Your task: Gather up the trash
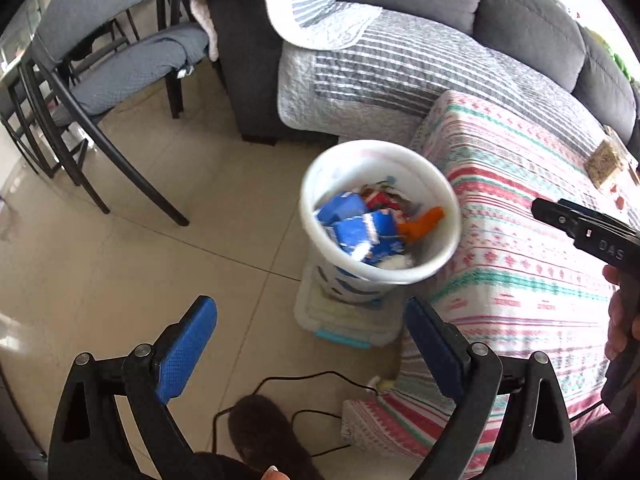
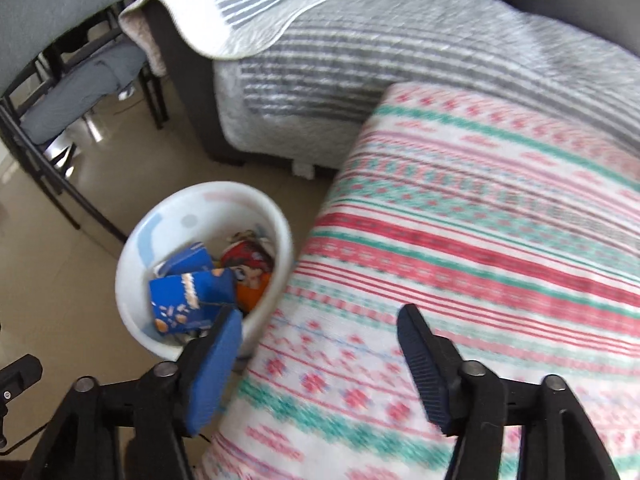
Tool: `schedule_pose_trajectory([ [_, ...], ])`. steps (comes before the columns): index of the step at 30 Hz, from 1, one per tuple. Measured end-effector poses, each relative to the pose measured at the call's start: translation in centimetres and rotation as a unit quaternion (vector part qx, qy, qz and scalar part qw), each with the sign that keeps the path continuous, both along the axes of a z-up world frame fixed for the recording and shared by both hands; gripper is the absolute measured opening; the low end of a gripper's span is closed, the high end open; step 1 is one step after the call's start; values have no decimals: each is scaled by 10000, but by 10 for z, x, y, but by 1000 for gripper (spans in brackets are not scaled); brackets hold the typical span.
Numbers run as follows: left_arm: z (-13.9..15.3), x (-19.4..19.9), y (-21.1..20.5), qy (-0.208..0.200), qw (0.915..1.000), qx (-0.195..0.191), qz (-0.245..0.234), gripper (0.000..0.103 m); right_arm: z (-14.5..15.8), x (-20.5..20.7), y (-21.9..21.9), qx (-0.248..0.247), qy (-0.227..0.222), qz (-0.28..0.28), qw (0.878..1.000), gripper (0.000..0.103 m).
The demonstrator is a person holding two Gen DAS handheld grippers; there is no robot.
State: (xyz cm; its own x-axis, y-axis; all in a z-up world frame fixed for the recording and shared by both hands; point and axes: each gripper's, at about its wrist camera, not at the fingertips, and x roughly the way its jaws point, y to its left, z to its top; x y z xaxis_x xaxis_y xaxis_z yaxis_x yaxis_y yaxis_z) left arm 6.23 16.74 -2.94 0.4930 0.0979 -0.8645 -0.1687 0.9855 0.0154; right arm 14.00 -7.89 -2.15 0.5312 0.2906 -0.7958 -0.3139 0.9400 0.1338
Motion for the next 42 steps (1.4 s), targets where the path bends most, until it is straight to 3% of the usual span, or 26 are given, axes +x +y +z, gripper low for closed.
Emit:
schedule_pose_trajectory([
  [9, 21, -33, -60, -374, 9992, -24, -151, 97, 34, -68, -57, -467, -378, -398, 9974, 91],
  [17, 24, -68, -108, -603, 9975, 157, -341, 97, 45, -120, -99, -570, -580, -701, 9942, 98],
  [24, 26, -92, -126, -773, 9960, 233, -387, 97, 38, -158, -110, -794, -859, -886, 9892, 100],
  [42, 28, -99, -141, -918, 9941, 263, -519, 97, 25, -172, -124, -691, -761, -1077, 9888, 100],
])
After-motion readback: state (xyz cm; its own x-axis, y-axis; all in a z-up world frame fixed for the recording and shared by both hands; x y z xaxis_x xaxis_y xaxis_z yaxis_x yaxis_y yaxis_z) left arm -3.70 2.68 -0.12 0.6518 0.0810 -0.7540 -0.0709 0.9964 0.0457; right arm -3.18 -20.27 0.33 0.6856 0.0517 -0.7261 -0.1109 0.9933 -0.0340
